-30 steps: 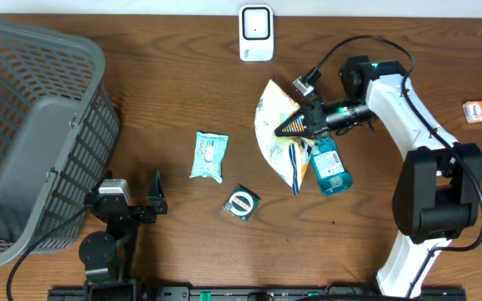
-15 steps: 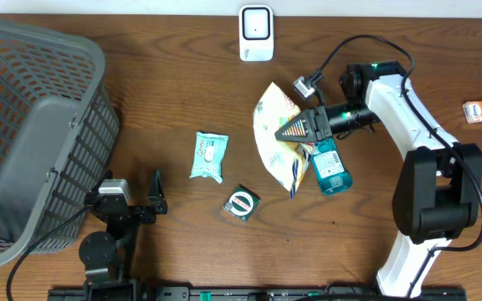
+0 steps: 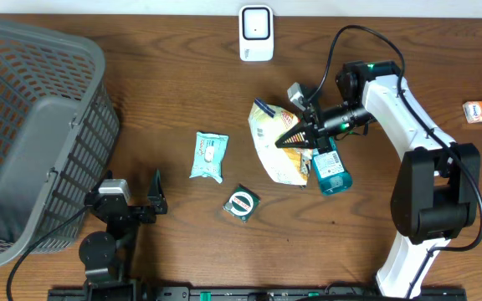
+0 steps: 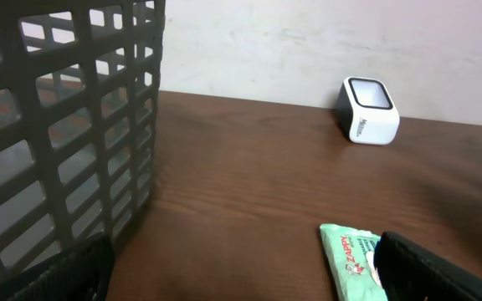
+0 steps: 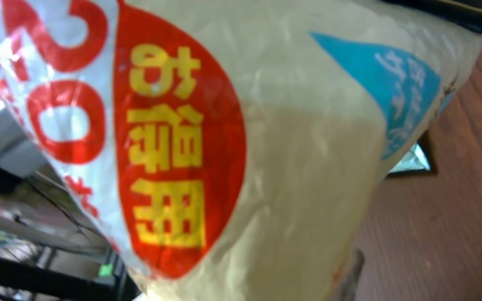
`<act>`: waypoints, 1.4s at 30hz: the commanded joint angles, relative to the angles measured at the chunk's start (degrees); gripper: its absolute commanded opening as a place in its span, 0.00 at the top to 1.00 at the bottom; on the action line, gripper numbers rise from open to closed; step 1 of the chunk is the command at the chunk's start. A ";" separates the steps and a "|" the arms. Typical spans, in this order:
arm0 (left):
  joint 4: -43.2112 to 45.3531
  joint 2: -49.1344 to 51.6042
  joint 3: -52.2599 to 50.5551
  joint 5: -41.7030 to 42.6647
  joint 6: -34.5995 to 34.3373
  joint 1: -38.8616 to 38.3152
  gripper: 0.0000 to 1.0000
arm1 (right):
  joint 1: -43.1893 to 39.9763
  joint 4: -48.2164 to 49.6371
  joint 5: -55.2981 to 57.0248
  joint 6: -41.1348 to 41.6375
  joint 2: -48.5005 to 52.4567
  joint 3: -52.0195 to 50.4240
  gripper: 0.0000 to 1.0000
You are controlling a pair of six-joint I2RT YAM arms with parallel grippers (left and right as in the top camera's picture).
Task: Scan the item barcode
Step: 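Lift the yellow snack bag off the pile with the right gripper, then hold the snack bag in front of the white scanner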
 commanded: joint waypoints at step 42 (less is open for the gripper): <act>-1.90 -0.11 -0.94 0.72 0.15 0.02 0.02 | 12.37 56.11 89.79 33.40 4.39 13.20 0.99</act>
